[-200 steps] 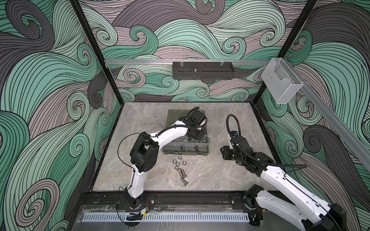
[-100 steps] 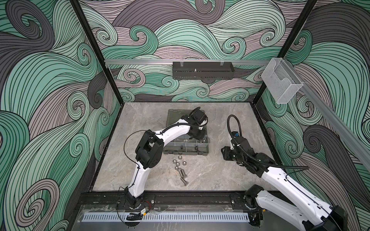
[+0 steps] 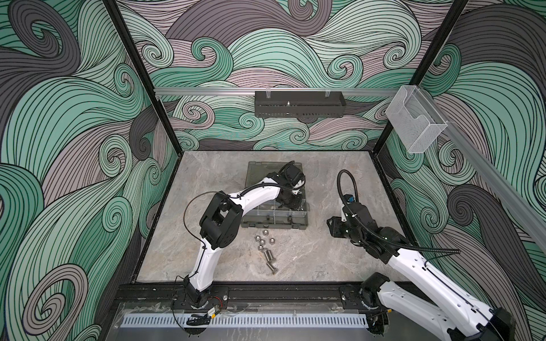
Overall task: Sort the screws and nuts into containers
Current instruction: 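Lift the wing nut with the left gripper into the wing-nut compartment and release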
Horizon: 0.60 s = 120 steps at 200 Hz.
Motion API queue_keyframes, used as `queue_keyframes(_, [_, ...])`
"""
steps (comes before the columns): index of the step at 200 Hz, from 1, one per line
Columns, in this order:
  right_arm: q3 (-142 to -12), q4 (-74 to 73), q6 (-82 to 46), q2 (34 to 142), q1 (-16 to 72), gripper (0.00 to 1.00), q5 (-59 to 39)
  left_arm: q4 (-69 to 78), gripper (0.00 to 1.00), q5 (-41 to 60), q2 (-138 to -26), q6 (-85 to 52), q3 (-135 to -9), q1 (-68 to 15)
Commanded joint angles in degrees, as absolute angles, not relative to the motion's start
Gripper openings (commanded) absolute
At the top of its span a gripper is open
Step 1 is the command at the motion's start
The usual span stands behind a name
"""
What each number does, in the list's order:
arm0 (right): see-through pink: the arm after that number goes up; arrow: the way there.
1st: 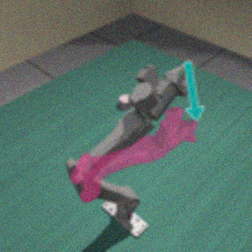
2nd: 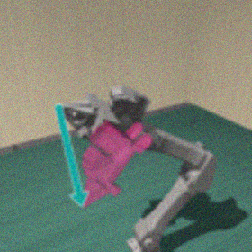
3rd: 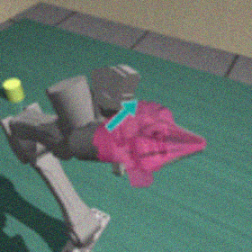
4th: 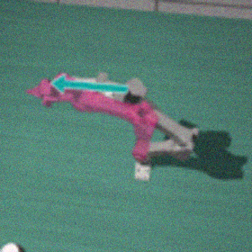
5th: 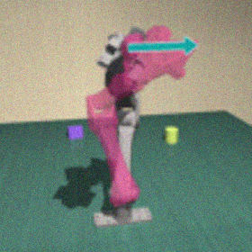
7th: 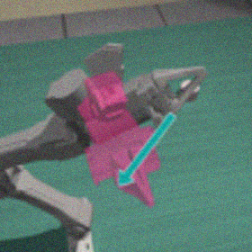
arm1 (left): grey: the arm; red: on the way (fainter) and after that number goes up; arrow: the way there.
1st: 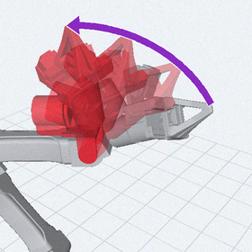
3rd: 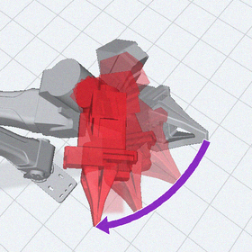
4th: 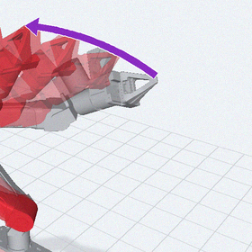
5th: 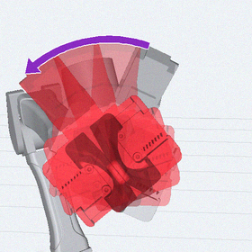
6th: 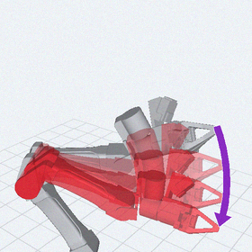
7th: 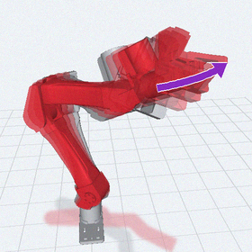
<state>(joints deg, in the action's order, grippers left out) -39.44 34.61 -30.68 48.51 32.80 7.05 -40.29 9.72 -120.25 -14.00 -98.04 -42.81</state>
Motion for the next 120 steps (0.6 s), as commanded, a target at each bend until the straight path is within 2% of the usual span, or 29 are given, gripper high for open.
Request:
queue_keyframes(1, [-38.67,35.35,-31.21,48.35,32.48,0.39,7.31,-39.47,0.33,10.72,-115.22,-14.24,-95.88,-42.26])
queue_keyframes(82, [-38.14,35.32,-31.28,49.35,32.47,0.38,7.06,-35.13,0.34,9.60,-97.58,-14.40,-77.73,-38.33])
queue_keyframes(120, [-37.85,35.29,-31.06,48.71,32.52,0.38,7.04,-35.90,0.34,7.66,-88.48,-12.41,-70.14,-34.00])
